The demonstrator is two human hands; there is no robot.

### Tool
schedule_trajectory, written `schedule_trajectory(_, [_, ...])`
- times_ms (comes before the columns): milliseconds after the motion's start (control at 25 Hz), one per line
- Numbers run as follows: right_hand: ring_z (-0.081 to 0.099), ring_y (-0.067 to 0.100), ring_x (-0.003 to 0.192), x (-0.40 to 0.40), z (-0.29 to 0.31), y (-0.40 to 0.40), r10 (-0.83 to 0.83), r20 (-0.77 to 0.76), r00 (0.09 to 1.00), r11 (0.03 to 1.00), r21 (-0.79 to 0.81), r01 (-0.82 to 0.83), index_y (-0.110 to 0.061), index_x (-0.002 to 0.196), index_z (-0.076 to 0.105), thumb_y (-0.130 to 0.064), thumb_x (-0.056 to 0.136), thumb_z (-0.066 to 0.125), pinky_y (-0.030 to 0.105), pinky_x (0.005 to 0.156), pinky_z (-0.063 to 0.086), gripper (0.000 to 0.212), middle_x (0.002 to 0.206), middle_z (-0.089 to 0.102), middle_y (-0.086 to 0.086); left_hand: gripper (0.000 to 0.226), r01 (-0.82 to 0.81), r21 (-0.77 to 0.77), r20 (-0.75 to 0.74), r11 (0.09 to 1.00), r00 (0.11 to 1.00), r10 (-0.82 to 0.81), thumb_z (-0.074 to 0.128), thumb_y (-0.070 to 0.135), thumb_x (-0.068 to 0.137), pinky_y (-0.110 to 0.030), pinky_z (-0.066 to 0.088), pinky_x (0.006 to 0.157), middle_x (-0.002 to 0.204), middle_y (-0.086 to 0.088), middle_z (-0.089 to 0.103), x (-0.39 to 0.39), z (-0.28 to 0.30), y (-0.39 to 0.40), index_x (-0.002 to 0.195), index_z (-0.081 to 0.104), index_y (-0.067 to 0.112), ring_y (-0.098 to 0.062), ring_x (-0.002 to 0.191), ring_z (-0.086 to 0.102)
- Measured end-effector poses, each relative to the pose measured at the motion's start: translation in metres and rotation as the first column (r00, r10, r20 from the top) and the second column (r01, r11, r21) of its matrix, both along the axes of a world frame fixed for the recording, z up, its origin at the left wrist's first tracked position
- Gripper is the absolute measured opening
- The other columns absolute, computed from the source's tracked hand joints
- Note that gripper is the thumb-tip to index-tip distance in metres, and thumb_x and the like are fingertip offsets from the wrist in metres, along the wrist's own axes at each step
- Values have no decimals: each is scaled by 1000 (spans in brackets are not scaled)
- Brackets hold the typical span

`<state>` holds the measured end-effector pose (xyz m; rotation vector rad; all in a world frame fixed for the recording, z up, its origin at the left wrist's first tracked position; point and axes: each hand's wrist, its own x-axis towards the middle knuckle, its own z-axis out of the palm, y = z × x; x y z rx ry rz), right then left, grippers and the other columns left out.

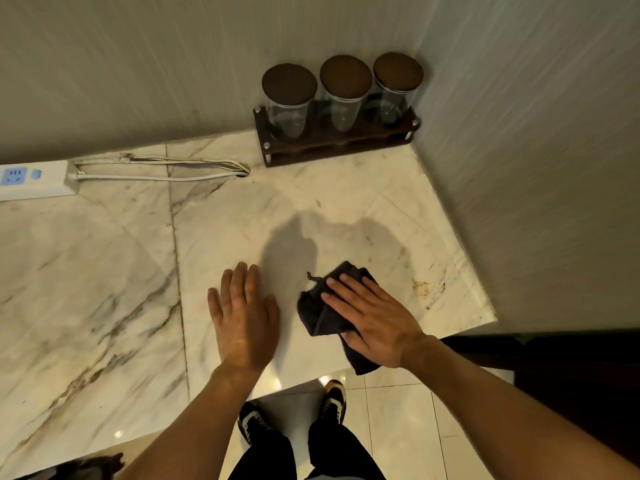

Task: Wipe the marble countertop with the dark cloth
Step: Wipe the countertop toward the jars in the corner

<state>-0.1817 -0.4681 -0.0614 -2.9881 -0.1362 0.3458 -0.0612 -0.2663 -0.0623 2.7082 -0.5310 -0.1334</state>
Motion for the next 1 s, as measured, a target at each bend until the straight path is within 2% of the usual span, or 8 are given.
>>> schedule_trajectory(120, [0, 17, 148, 21, -1, -13, 44, -6, 999, 999, -28, -44, -25, 152, 9, -43, 91, 36, 39, 119, 3, 69, 161, 4, -2, 58, 10, 15, 3, 1000, 1000, -10, 38, 32, 91, -52, 11, 118, 150, -16, 39, 4, -2, -11, 143, 36, 5, -33, 142, 26])
schedule_trajectory(320, [-1, 18, 148, 58, -4, -30, 71, -4, 997, 997, -39, -71, -25, 152, 8, -44, 92, 32, 40, 120, 3, 68, 161, 2, -1, 61, -12, 134, -34, 991, 999, 17, 34, 42, 95, -50, 5, 119, 155, -11, 30, 6, -8, -16, 147, 28, 10, -28, 146, 15])
schedule_trajectory(480, [1, 18, 148, 91, -5, -41, 47, 20, 999, 999, -13, -47, -24, 152, 11, -42, 92, 31, 41, 120, 6, 66, 161, 8, 0, 64, 28, 184, -10, 983, 1000, -27, 36, 43, 94, -54, 9, 117, 153, -16, 33, 6, -9, -18, 146, 31, 6, -33, 144, 18])
schedule_trajectory(560, [1, 18, 148, 109, -6, -46, 28, 35, 999, 999, -17, -27, -25, 152, 12, -43, 92, 30, 41, 120, 6, 66, 161, 9, 0, 65, 18, 252, -40, 968, 999, -8, 28, 47, 94, -53, 5, 118, 156, -13, 28, 8, -9, -19, 148, 26, 10, -31, 145, 13])
schedule_trajectory(640, [1, 17, 148, 125, -7, -49, -22, 61, 998, 999, -27, 24, -25, 152, 12, -44, 92, 30, 41, 120, 7, 65, 161, 9, -1, 67, 5, 291, -60, 957, 998, 13, 20, 49, 94, -51, 3, 118, 158, -10, 24, 7, -9, -21, 149, 24, 12, -29, 146, 10])
schedule_trajectory(760, [3, 17, 148, 151, -10, -52, -139, 89, 986, 990, -22, 142, -26, 152, 14, -45, 92, 28, 42, 120, 8, 65, 162, 9, -2, 65, -1, 290, -58, 957, 998, 19, 28, 47, 93, -53, 11, 117, 155, -11, 31, 8, -6, -23, 147, 30, 11, -30, 144, 20])
schedule_trajectory(1000, [0, 18, 148, 193, -17, -58, -380, 92, 920, 924, -6, 383, -27, 152, 6, -48, 94, 22, 40, 117, -1, 63, 162, 5, -1, 66, 12, 314, -64, 949, 998, 8, 35, 48, 91, -56, 20, 114, 152, -13, 36, 8, -7, -23, 145, 35, 11, -32, 142, 27])
